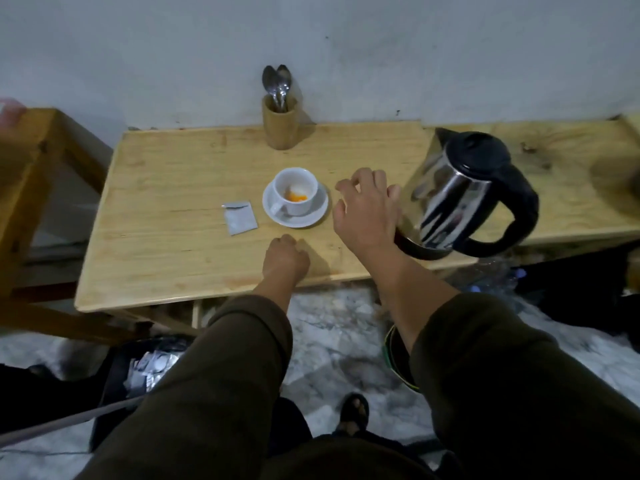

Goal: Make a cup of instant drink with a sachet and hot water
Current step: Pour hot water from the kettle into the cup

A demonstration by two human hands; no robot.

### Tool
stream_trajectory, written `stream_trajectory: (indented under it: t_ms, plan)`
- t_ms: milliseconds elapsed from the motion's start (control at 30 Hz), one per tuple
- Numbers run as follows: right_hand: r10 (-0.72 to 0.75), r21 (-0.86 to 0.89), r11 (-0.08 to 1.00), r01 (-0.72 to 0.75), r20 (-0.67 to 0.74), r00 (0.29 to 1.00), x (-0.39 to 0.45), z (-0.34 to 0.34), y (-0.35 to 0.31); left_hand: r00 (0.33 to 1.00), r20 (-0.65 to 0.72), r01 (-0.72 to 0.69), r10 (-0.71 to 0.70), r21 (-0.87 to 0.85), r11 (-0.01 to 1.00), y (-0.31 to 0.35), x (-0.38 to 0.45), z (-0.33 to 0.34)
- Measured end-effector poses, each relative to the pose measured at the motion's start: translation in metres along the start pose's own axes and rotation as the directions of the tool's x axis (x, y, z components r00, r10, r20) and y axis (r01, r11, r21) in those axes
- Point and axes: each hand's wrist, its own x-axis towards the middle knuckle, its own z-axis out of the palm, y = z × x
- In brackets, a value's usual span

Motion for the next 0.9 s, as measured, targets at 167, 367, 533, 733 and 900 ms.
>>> stream_trajectory:
  t_ms: [167,367,533,733,900]
  plan:
    - [0.184,0.006,0.983,-0.185,0.028,0.982,-0.019,-0.040,0.082,0.981,0.172,-0.124,0.087,0.218,0.968,0.036,-0.035,0.050]
    - [0.416,0.064,0.905,-0.421,0.082,0.906,-0.041,-0.057,0.149,0.977,0.201,-0.131,0.065,0.333,0.934,0.053,-0.045,0.082]
    - [0.561,0.393,0.727,-0.562,0.131,0.817,-0.049,-0.056,0.175,0.992,0.115,-0.090,0.056,0.312,0.946,0.055,-0.043,0.092]
    - [0.754,0.548,0.229,-0.804,0.423,0.503,-0.033,-0.058,0.195,0.995,0.095,-0.037,0.018,0.210,0.977,0.059,-0.042,0.087]
    - [0.736,0.544,0.166,-0.822,0.487,0.471,-0.019,-0.064,0.189,0.993,0.117,0.022,-0.032,0.086,0.996,0.061,-0.037,0.073]
